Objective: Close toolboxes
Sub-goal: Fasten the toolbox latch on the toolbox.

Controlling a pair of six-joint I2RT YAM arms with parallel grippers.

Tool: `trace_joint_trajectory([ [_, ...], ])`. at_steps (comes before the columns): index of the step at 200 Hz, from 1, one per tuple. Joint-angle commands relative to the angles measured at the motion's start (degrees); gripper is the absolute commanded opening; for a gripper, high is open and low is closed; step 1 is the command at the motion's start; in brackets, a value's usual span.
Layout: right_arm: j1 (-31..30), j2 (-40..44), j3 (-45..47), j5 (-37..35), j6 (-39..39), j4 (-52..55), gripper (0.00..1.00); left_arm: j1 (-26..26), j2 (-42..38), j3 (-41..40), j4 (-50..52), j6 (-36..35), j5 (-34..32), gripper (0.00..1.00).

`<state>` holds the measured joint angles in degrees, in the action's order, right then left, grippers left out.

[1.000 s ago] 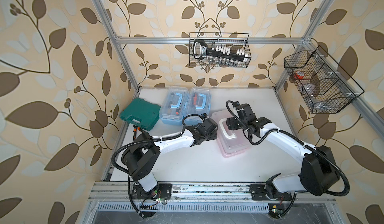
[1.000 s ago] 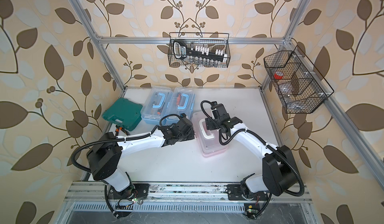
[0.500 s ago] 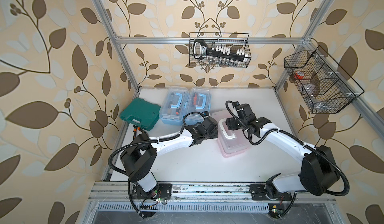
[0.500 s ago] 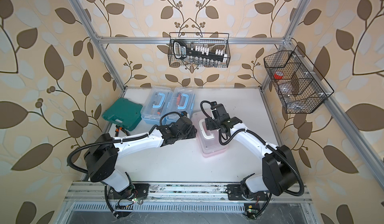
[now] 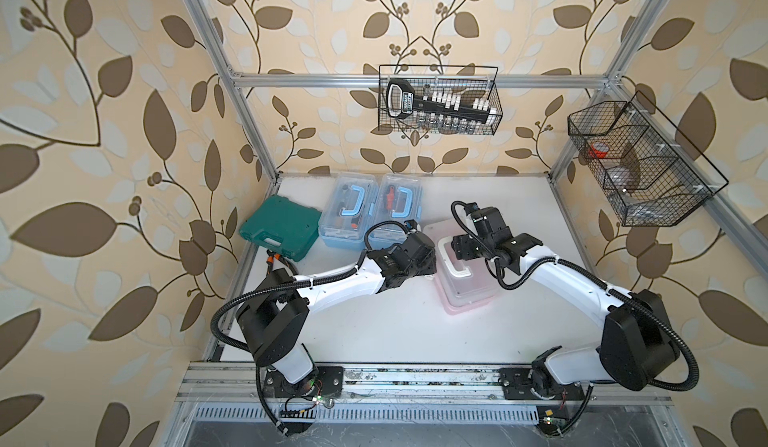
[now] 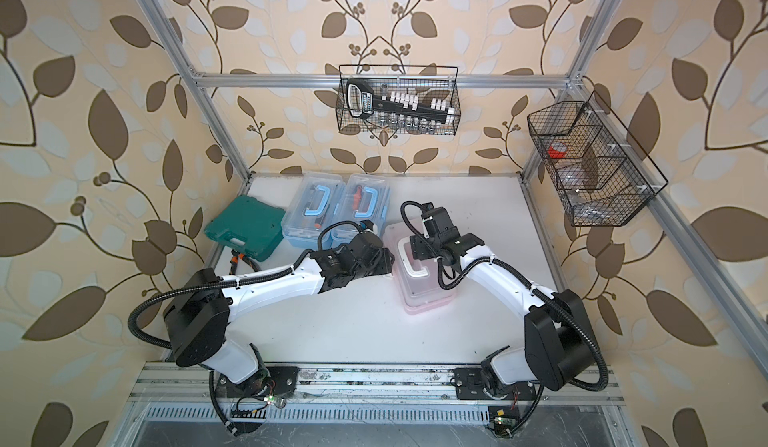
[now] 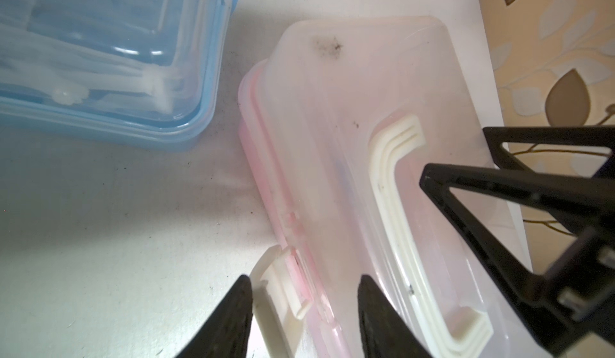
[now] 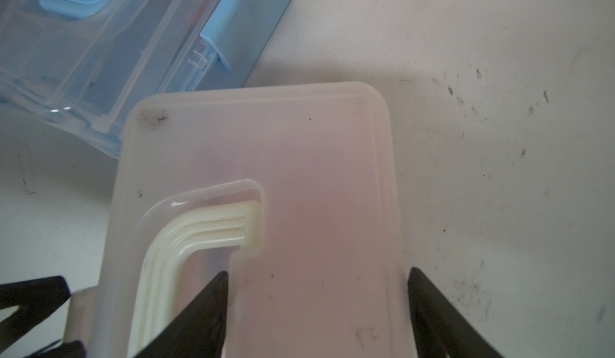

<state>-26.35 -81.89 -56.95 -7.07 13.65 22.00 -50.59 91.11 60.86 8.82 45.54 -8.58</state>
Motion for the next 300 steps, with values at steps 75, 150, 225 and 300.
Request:
trace_joint_trajectory([
  [75,-0.9,-2.8,1.4,3.56,0.23,5.41,0.75,-0.83,-3.25,0.25,-5.7,-1.43,-1.86,0.54],
  [150,-1.02,-2.67,1.49,3.65,0.15,5.55,0.75,0.4,-16.45,-10.12,12.41,5.94,-19.92,0.58],
  [225,-1.3,-2.84,1.32,3.29,0.24,5.69,0.75,-0.1,-5.74,-10.64,3.0,5.11,-10.86,0.56],
  [300,-1.34,-3.18,1.4,3.38,0.06,5.69,0.75,-1.09,-0.24,-4.41,-0.03,2.36,-8.71,0.56],
])
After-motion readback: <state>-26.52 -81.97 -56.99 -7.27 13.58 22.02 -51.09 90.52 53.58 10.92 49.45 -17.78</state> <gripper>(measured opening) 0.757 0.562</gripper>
